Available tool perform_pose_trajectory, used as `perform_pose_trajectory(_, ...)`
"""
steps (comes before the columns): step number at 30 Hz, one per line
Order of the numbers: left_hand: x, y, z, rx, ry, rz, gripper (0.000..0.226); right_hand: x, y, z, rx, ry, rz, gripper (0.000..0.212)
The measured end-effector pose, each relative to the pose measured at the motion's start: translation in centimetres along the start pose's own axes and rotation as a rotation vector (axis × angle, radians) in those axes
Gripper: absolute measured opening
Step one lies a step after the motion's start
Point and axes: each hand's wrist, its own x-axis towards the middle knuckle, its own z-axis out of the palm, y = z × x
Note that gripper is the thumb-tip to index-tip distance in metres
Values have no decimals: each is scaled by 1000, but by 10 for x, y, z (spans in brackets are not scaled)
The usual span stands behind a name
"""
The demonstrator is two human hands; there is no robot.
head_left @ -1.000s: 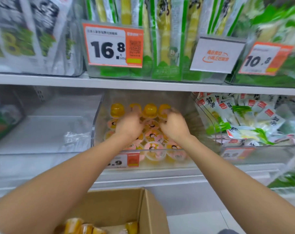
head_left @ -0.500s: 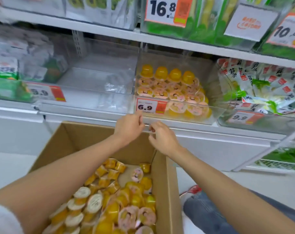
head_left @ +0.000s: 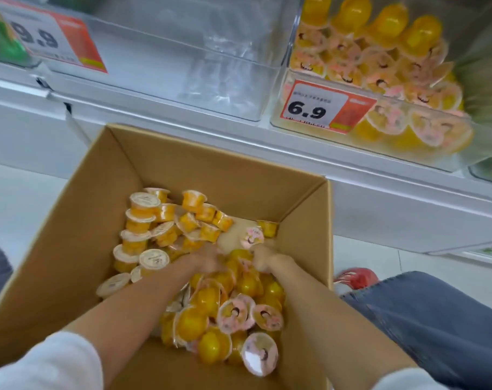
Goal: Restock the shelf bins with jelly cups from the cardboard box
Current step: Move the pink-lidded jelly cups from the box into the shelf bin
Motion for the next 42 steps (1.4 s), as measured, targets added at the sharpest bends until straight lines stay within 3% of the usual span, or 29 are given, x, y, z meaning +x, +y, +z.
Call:
perform_pose_trajectory(6,19,0,14,31,-76,-3,77,22,3,28,-28,33,83,54)
perform_pose_trajectory(11,15,2,17,-2,-33,-53,78,16,1,24,-38,122,90,48)
perform_pose_trajectory(20,-22,11,-39,-894,-1,-56,68,-23,-20,-30,572,484,-32,47)
perform_pose_trajectory(24,-52,28,-74,-1058,29,-11,30,-59,-22,-60,760,545,-184,38)
perform_pose_trajectory(27,-76,52,-96,-1146,103,121,33,-96,-24,-83,853,610,-310,33)
perform_pose_trajectory(30,-112,85,-118,-1068,178,263,63,-136,-28,-107,788,741,-425,23)
perform_pose_trajectory(32,-142,111,-133,-921,284,349,63,-165,-28,-126,742,845,-476,29)
perform_pose_trajectory(35,-185,150,-160,-700,622,447,49,-212,-25,-162,794,1010,-575,39)
perform_pose_trajectory(37,-209,173,-176,-476,861,538,59,-237,-18,-186,831,1131,-611,38)
perform_pose_trajectory(39,-222,198,-190,-196,1035,524,74,-249,-7,-213,839,1233,-613,36)
perform_pose_trajectory(42,-220,225,-209,-73,1090,465,74,-249,10,-248,838,1301,-525,38)
